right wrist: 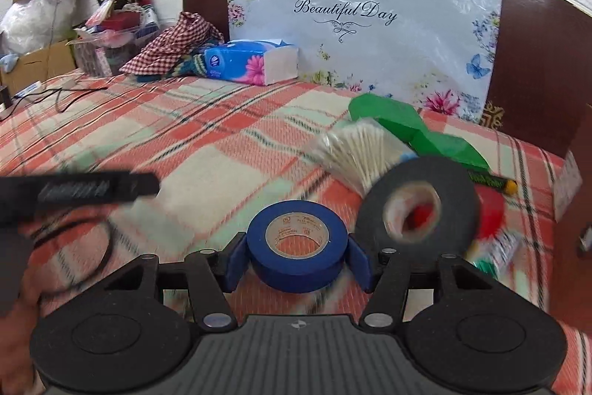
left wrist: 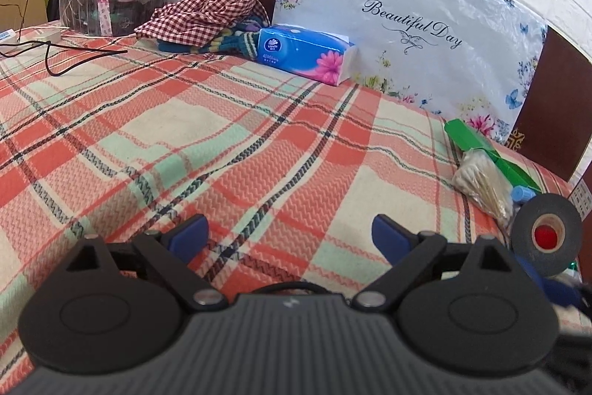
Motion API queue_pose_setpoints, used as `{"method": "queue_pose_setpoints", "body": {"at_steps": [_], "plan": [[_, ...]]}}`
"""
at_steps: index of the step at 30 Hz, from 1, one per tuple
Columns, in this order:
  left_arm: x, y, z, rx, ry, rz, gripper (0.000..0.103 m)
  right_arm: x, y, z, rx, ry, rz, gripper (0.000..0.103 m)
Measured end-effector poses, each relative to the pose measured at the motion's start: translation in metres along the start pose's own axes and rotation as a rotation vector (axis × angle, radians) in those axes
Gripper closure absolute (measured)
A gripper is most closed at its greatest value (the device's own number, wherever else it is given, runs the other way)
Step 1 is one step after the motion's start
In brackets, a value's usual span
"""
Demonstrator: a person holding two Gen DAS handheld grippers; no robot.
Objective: Organize objects
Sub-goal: 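Grasp the blue tape roll with the right gripper and lift it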
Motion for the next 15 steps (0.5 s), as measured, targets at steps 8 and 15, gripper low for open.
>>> {"method": "queue_pose_setpoints", "body": {"at_steps": [8,15], "plan": [[0.032,0.001,-0.011,-0.027,-0.025,0.158,0.013,0.102,0.068,-0.121,0.019,0.241,0.076,0.047],[0.18,0.007,-0.086,-0.014,0.46,0.403,0.018,0.168,0.103,-0.186,0.069,0.363,0.257,0.045]]}}
Point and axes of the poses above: each gripper's, at about its wrist camera, not at the fingertips, and z roughly the way its jaws point, x to its right, y to its underside, the point moved 4 cm from there along z, roughly the way its jaws point, and after that the axes turned 12 degrees about z, right-handed, at the moved point
